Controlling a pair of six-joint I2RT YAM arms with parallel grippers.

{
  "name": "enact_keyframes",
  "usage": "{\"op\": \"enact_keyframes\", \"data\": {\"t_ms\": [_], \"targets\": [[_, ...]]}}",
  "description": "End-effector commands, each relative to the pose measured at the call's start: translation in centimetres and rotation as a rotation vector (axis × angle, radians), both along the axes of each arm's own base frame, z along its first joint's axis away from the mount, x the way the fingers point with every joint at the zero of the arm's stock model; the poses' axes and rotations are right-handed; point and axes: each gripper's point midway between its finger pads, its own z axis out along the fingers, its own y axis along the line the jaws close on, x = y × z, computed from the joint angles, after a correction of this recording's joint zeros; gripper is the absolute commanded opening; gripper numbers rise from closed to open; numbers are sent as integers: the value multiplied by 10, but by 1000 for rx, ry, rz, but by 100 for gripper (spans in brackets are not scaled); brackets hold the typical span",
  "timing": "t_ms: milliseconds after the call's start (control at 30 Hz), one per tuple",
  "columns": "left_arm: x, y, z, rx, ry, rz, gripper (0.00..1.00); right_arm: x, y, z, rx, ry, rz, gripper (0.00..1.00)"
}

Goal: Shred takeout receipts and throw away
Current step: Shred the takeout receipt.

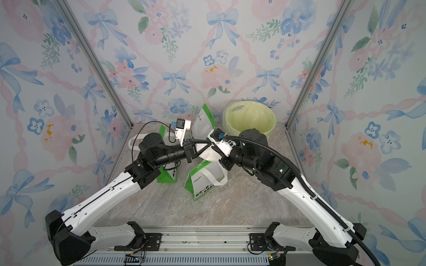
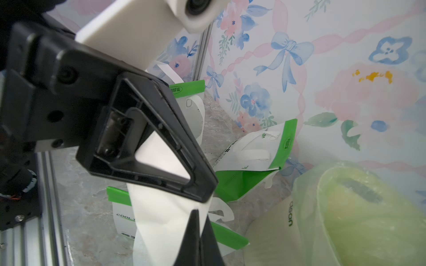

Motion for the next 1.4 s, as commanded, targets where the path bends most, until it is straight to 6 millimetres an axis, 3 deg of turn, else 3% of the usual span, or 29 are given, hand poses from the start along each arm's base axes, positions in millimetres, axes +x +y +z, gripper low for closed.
{"op": "enact_keyframes", "data": {"t_ms": [0, 167, 500, 700, 1000, 1200, 1367], "targets": [[14, 11, 9, 15, -49, 92, 0, -11, -7, 6, 152, 148, 20, 3], [9, 9, 12, 10, -64, 66, 0, -15, 3, 12, 248, 236, 98, 27], [-1, 6, 15, 8, -88, 9, 0, 0, 4, 11, 293, 262, 73, 35], [-6, 7, 15, 9, -99, -4, 0, 6, 10, 14, 321, 276, 77, 30], [-6, 9, 13, 6, -90, 7, 0, 8, 8, 14, 317, 266, 60, 0], [2, 9, 6, -11, -6, 36, 0, 5, 5, 16, 267, 196, 55, 0], [15, 3, -14, -60, 220, 54, 0, -3, 5, 31, 96, -85, 58, 0]]}}
